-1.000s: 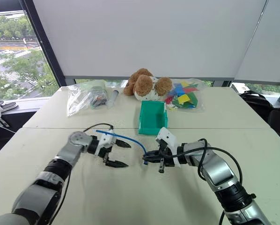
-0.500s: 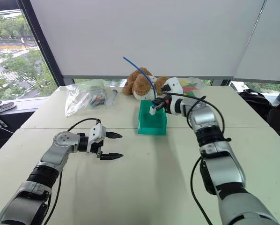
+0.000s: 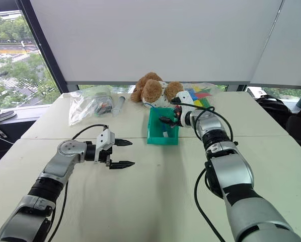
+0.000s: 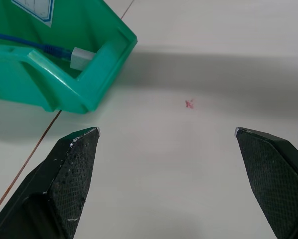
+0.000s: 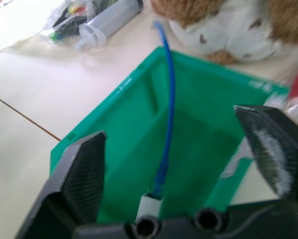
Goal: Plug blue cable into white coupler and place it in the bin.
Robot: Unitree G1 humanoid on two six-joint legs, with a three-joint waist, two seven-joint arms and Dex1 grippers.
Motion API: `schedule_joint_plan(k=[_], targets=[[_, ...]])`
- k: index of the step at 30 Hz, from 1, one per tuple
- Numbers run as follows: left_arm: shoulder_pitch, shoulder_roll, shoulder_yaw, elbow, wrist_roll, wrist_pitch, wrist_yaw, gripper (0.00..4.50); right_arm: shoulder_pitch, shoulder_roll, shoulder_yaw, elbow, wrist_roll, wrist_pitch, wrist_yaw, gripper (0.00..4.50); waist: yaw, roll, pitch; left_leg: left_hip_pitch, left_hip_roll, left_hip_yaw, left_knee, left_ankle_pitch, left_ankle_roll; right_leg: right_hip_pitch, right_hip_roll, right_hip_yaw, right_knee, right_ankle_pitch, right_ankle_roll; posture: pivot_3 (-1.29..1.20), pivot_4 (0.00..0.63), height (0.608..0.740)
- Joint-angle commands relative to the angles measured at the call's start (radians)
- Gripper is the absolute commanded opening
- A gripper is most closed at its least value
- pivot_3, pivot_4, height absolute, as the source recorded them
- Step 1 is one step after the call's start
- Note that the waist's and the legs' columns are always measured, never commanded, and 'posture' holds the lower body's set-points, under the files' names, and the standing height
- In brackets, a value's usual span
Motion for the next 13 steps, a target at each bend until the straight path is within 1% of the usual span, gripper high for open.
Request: schedule_joint_plan(k=[1,4,6,10,11,13], targets=[[-0.001,0.034,0.034,-0.049,-0.034,0.033,0.007,4.5,0.1,-0.109,-0.014,-0.384,0.055,0.141,0.113,4.45,0.006,0.0,0.0,0.0,0.0,0.0,0.0,0.0,0.0,0.0,0.0,0.0,0.0,0.0,0.0,0.0,0.15,0.74],[-0.002,0.067,0.062,-0.078,-0.064,0.084,0.018,4.5,0.33,-0.261,-0.054,-0.836,0.15,0.333,0.202,4.45,0.013,0.0,0.0,-0.002,0.0,-0.003,0.0,0.0,0.0,0.0,0.0,-0.001,-0.001,0.0,0.0,0.0,0.15,0.74],[0.004,0.095,0.073,-0.104,-0.073,0.105,0.022,4.5,0.474,-0.357,-0.12,-1.051,0.21,0.433,0.222,4.45,0.016,0.0,0.0,-0.003,0.0,-0.003,0.0,-0.001,0.001,0.0,0.0,-0.001,-0.002,0.0,0.0,0.0,0.15,0.74],[0.036,0.141,0.086,-0.165,-0.085,0.139,0.03,4.5,0.754,-0.49,-0.288,-1.361,0.312,0.57,0.233,4.45,0.013,0.001,0.001,-0.002,0.0,0.0,0.001,-0.001,0.001,0.001,0.0,0.0,-0.004,0.0,0.0,0.0,0.15,0.74],[0.049,0.148,0.09,-0.184,-0.091,0.149,0.034,4.5,0.821,-0.507,-0.336,-1.422,0.337,0.608,0.231,4.45,0.009,0.001,0.001,-0.001,0.0,0.0,0.001,-0.001,0.001,0.001,-0.001,0.0,-0.003,0.0,0.0,0.0,0.15,0.74],[0.068,0.156,0.096,-0.208,-0.1,0.165,0.039,4.5,0.9,-0.514,-0.397,-1.494,0.379,0.661,0.213,4.45,0.007,0.001,0.001,0.002,0.001,-0.001,0.001,-0.001,0.001,0.005,0.0,0.0,-0.003,0.0,0.0,0.0,0.15,0.74]])
